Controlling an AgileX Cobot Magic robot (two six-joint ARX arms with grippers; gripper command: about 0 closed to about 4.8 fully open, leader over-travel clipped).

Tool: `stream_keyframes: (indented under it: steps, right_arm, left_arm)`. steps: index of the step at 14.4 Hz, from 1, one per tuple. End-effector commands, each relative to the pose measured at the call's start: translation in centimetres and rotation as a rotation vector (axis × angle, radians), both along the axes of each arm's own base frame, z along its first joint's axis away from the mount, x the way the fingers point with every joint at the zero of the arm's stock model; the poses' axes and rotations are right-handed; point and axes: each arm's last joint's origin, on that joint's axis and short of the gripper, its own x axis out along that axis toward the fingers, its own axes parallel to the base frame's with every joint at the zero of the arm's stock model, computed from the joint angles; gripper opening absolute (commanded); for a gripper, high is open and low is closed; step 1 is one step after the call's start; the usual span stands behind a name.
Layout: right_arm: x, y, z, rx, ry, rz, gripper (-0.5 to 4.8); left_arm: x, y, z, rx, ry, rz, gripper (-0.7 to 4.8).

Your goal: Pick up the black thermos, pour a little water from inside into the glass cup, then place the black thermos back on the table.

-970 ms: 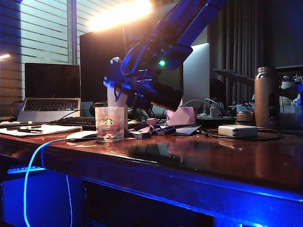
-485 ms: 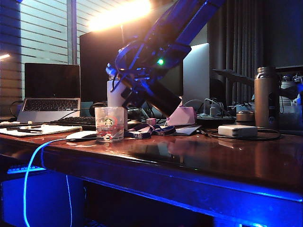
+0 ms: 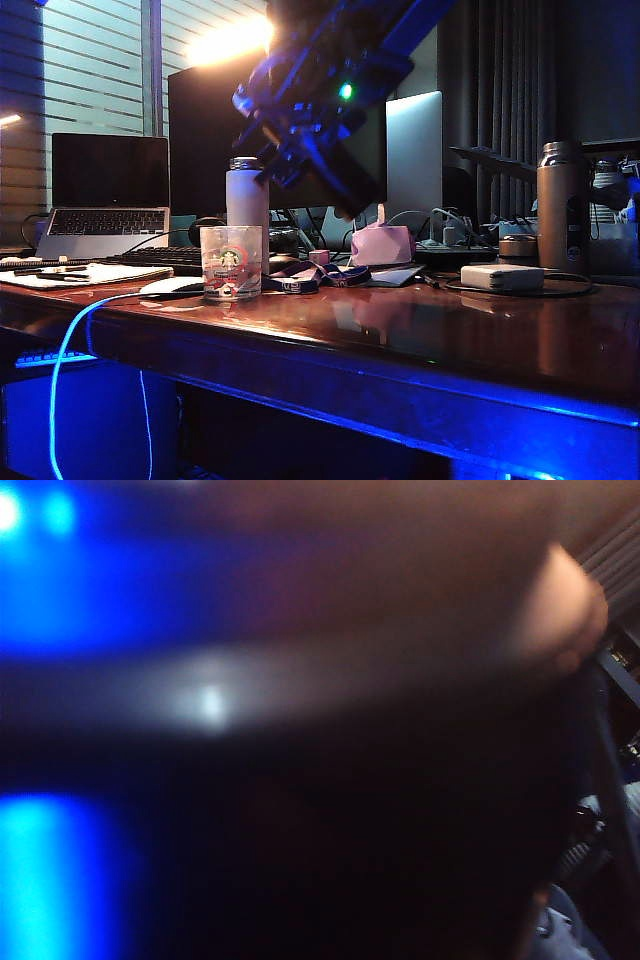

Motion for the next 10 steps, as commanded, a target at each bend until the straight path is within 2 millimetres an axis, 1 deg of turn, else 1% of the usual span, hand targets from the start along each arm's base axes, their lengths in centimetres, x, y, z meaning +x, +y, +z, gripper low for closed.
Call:
stream_keyframes:
  steps: [1, 6, 10]
  right_arm:
    - [-0.9, -1.0, 4.3, 0.086, -0.085, -0.020, 1.06]
    - [-3.1, -2.7, 9.6, 0.173, -0.130, -0.026, 1.06]
    - [-5.1, -4.3, 13.0, 0.220, -0.143, -0.025, 1.06]
  left_arm:
    - [-0.1, 0.0, 0.1, -0.006, -0.006, -0.004, 1.86]
    - [-0.1, 0.0, 0.1, -0.033, 0.012, 0.013, 1.85]
    - [-0.1, 0.0, 0.1, -0.032, 0.012, 0.014, 1.85]
